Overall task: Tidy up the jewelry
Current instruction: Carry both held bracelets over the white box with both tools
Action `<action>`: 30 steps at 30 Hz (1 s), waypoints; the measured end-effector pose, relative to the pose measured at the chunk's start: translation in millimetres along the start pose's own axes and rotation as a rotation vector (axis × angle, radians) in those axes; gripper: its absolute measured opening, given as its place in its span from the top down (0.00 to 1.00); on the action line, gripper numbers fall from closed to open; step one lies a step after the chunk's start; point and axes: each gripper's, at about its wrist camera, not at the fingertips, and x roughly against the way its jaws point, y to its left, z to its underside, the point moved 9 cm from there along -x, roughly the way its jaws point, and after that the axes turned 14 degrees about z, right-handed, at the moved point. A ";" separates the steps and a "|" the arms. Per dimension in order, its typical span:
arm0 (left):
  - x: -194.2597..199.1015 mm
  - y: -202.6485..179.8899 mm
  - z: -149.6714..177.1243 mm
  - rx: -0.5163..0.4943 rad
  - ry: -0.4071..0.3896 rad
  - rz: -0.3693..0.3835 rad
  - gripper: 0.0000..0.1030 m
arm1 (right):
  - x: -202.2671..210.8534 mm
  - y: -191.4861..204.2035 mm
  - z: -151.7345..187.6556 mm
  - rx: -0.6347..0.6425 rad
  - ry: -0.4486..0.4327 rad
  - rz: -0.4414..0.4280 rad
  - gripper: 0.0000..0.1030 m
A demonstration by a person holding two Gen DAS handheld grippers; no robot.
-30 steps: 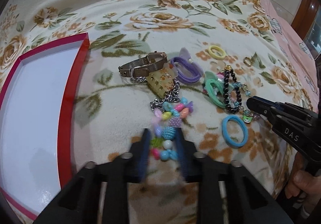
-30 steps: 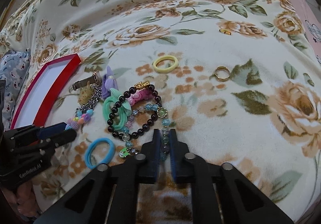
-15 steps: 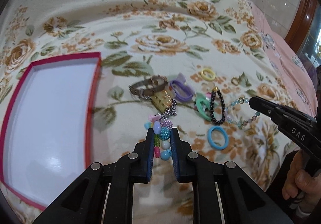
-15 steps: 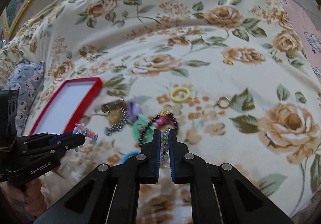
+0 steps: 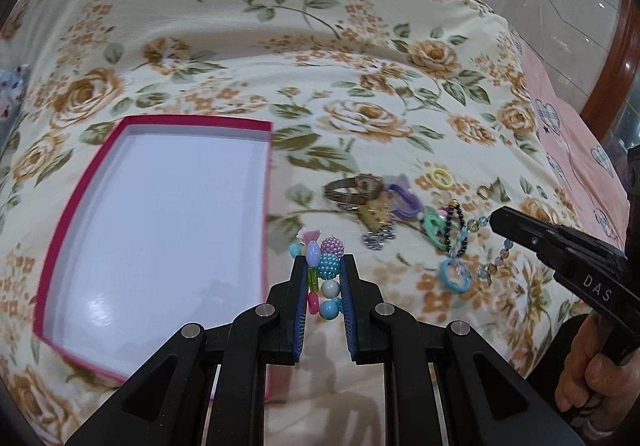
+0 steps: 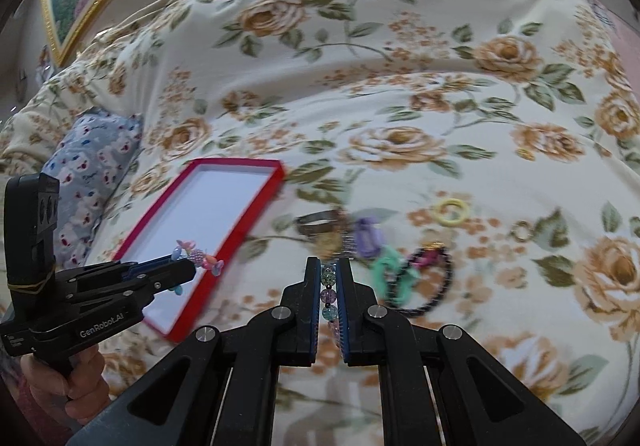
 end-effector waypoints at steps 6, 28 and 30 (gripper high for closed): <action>27.3 26.8 3.2 0.044 -0.029 -0.047 0.86 | -5.9 54.7 -3.3 0.070 0.011 -0.091 0.93; 43.1 125.0 17.2 0.218 -0.019 -0.193 0.86 | -63.5 203.1 20.8 0.211 0.132 -0.296 0.93; 37.9 130.8 18.8 0.221 -0.008 -0.200 0.86 | -73.6 196.4 26.3 0.208 0.157 -0.278 0.93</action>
